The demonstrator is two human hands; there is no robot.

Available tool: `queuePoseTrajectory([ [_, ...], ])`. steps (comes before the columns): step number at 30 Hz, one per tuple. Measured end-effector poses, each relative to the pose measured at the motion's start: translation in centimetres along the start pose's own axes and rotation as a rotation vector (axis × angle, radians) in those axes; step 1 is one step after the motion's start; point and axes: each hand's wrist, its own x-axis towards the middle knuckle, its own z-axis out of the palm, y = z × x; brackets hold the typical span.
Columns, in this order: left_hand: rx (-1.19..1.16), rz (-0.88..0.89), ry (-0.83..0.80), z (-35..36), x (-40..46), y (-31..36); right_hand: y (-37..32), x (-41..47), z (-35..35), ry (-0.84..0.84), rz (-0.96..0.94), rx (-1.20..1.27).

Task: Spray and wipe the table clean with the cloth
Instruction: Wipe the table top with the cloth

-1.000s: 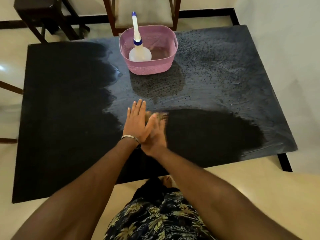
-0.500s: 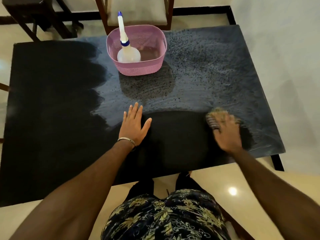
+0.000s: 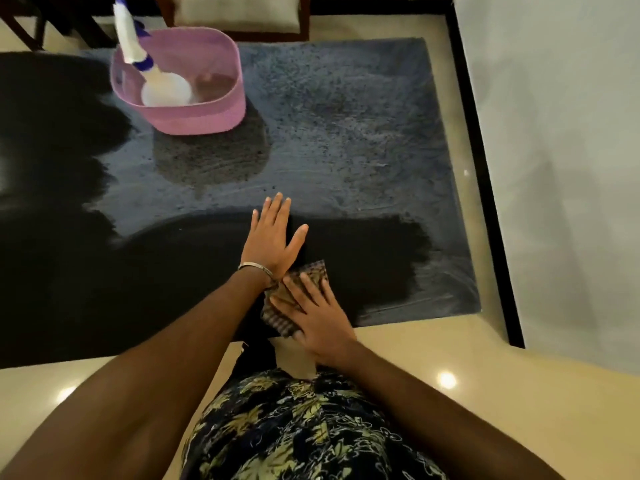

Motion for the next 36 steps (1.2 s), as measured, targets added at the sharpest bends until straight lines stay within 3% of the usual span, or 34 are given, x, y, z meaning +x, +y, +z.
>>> queuePoseTrajectory([
  [2, -0.02, -0.007, 0.02, 1.1, 0.1, 1.9, 4.4, -3.8, 1.1, 0.029, 0.068, 0.01],
  [7, 0.007, 0.001, 0.023, 2.9, 0.2, 5.1, 16.8, -12.1, -0.7, 0.16, 0.659, 0.099],
  [10, 0.02, 0.001, 0.015, 3.3, 0.4, 6.3, 17.4, -12.0, -1.1, 0.211, 0.843, 0.158],
  [12, 0.025, 0.005, 0.014, 3.6, 0.5, 7.0, 13.9, -10.3, -0.5, 0.213, 0.822, 0.16],
  [16, 0.037, 0.041, -0.021, 4.3, 1.3, 8.4, 5.5, -7.6, 1.4, 0.088, 0.331, 0.119],
  [19, 0.035, 0.08, -0.029, 4.7, 1.9, 9.2, 6.3, -8.0, 1.7, 0.044, 0.082, 0.026],
  [21, 0.015, 0.108, -0.033, 4.9, 2.2, 9.6, 9.1, -10.2, 2.0, 0.057, 0.193, 0.005],
  [26, 0.011, 0.142, -0.035, 5.2, 2.5, 9.8, 18.3, -17.1, 0.9, 0.167, 0.764, 0.196],
  [29, 0.01, 0.147, -0.061, 5.4, 2.4, 9.7, 19.0, -15.8, 0.5, 0.259, 0.984, 0.296],
  [31, 0.006, 0.15, -0.071, 5.4, 2.4, 9.8, 16.4, -13.6, 0.4, 0.265, 1.001, 0.254],
  [36, 0.001, 0.186, -0.092, 5.4, 3.0, 10.6, 8.6, -8.7, 0.5, 0.192, 0.618, 0.196],
])
